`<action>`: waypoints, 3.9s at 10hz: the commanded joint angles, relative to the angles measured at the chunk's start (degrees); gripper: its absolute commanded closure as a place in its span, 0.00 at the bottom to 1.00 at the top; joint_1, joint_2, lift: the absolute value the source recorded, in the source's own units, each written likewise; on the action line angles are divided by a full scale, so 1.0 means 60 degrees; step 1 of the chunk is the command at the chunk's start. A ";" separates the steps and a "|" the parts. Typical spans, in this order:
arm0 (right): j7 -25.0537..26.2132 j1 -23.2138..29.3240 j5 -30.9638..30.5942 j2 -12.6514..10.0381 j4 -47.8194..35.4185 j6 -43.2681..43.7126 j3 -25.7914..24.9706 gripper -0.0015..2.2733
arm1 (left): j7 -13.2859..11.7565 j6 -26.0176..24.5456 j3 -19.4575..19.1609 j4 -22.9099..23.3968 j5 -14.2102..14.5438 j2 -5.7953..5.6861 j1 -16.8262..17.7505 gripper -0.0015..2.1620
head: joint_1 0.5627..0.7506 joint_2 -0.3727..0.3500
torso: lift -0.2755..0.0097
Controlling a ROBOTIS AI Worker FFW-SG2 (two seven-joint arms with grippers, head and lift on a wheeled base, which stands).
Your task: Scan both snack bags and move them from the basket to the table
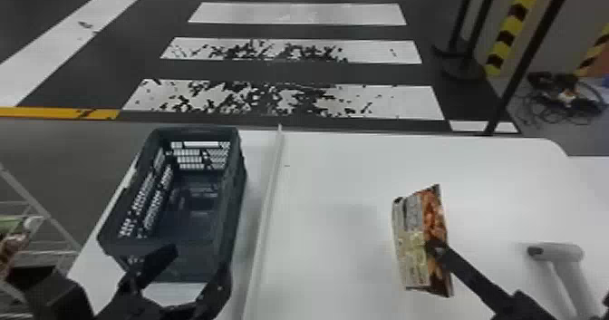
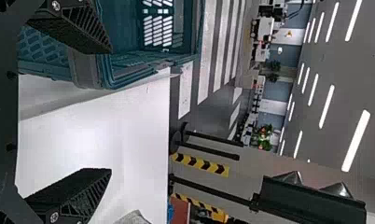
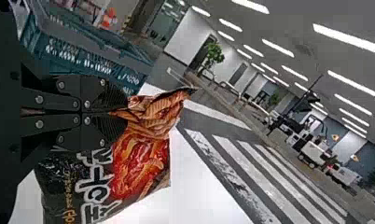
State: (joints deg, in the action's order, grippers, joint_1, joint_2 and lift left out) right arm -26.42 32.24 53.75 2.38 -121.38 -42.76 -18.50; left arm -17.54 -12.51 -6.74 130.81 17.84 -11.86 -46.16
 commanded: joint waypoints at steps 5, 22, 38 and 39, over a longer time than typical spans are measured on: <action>-0.0239 -0.0423 0.2409 -0.0220 0.1202 -0.1128 -0.1311 0.99 | -0.0241 0.0304 0.0127 0.0069 -0.0058 0.0102 -0.0172 0.04 | 0.70 0.53 | 0.62; 0.1870 0.2405 -0.1341 -0.0404 -0.0732 0.2417 -0.0330 0.05 | -0.0885 0.0744 0.0186 0.0084 -0.0088 0.0146 -0.0333 0.04 | 0.70 0.25 | 0.62; -0.2715 0.0134 -0.8065 0.0307 0.0689 0.1391 0.1648 0.99 | -0.0900 0.1007 0.0303 0.0142 -0.0483 0.0337 -0.0612 0.04 | 0.70 0.48 | 0.62; -0.2554 -0.0027 -0.8226 0.0293 0.0880 0.1421 0.1955 0.99 | -0.0929 0.1095 0.0274 0.0142 -0.0483 0.0337 -0.0626 0.04 | 0.70 0.52 | 0.62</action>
State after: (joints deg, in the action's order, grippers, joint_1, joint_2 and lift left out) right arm -41.71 32.63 5.03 4.19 -116.82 -34.36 -7.82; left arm -23.13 -6.16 -5.03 131.66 14.94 -9.84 -49.85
